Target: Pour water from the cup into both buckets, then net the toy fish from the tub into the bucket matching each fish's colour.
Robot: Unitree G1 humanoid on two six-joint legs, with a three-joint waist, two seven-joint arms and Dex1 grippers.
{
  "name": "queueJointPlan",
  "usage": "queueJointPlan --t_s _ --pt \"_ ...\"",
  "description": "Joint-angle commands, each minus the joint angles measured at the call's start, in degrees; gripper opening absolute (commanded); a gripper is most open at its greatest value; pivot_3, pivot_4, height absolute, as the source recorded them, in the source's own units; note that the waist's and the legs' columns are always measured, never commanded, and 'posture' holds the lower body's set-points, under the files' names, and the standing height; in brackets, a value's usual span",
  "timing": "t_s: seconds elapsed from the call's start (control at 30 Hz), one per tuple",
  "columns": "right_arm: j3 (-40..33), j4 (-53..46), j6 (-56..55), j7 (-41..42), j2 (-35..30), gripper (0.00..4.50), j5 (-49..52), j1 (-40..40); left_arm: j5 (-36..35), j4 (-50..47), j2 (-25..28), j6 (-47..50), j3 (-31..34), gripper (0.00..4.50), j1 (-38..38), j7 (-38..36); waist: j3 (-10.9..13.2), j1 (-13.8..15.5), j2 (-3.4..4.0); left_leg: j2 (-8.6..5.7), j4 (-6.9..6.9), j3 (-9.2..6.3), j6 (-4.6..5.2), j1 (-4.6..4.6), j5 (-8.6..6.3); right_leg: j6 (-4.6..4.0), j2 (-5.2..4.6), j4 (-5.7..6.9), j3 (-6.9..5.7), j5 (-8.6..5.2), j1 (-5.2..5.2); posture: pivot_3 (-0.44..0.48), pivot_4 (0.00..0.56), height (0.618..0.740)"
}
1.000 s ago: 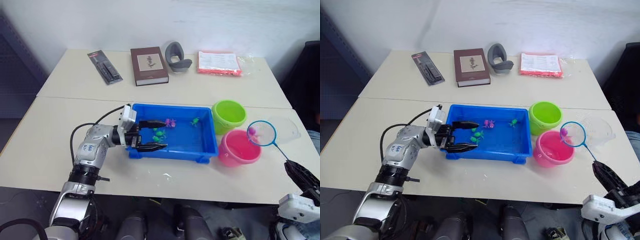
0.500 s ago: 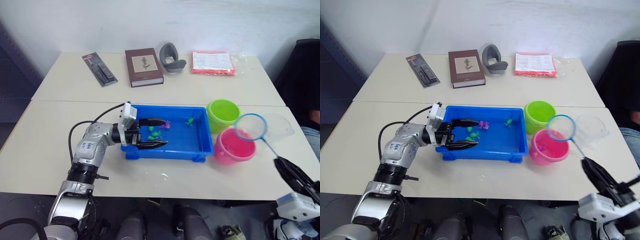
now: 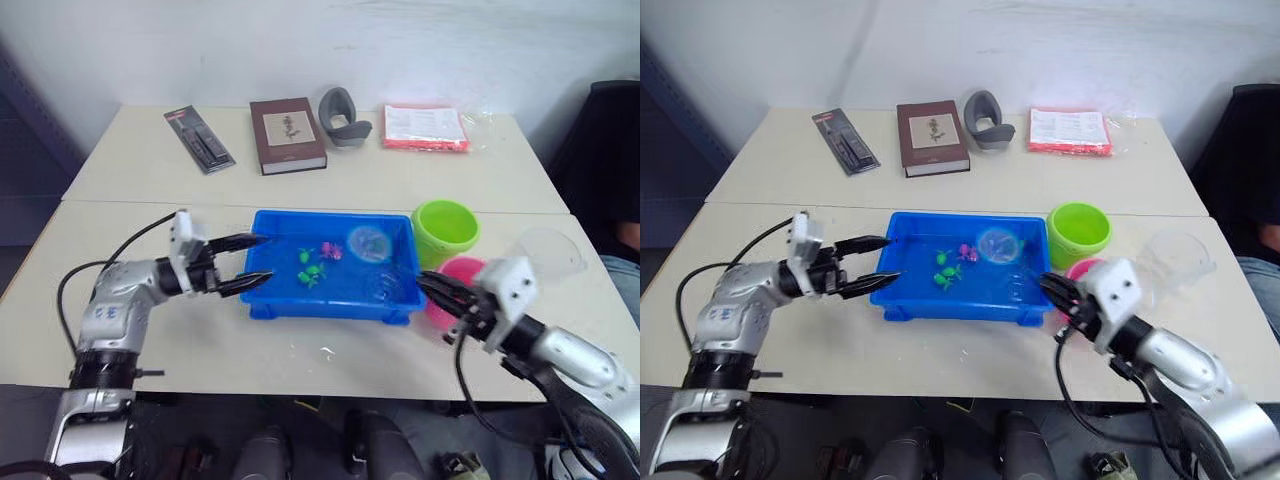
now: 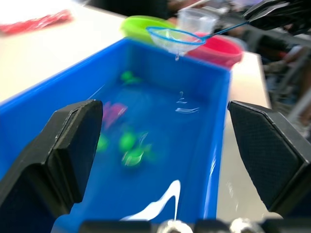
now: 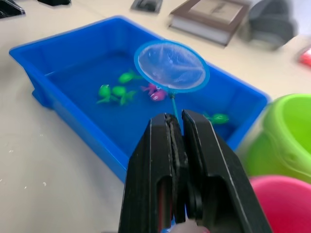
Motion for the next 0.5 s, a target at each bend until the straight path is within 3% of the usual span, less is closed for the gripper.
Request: queueJointPlan --t_s 0.03,0.2,0.5 --pt "3.8 2.6 5.9 -1.6 0.5 0.0 -4.9 -7.2 -0.9 -3.3 0.8 -0.8 1.9 4.44 1.5 1.2 0.0 0.5 0.0 0.0 0.01 -0.02 -0.02 -0.05 0.01 0.0 0.0 -0.01 -0.03 0.0 -0.04 0.0 0.15 0.74" --pt "7.4 5.8 8.0 0.2 -0.4 0.0 -12.2 -13.8 -1.2 -5.4 0.8 -0.7 2.3 4.44 3.1 2.2 0.0 1.1 0.0 -0.1 0.05 0.05 0.08 -0.17 -0.05 0.02 -0.07 -0.11 -0.02 0.01 -0.09 0.0 0.15 0.74" --pt "8.6 7.3 9.5 2.7 -1.6 0.0 -21.2 -15.5 -1.2 -8.5 0.7 0.3 1.6 4.44 4.5 3.2 0.0 0.8 0.0 -0.06 0.01 0.18 0.11 -0.23 -0.08 0.12 0.06 -0.07 0.03 0.07 -0.12 0.0 0.15 0.74"
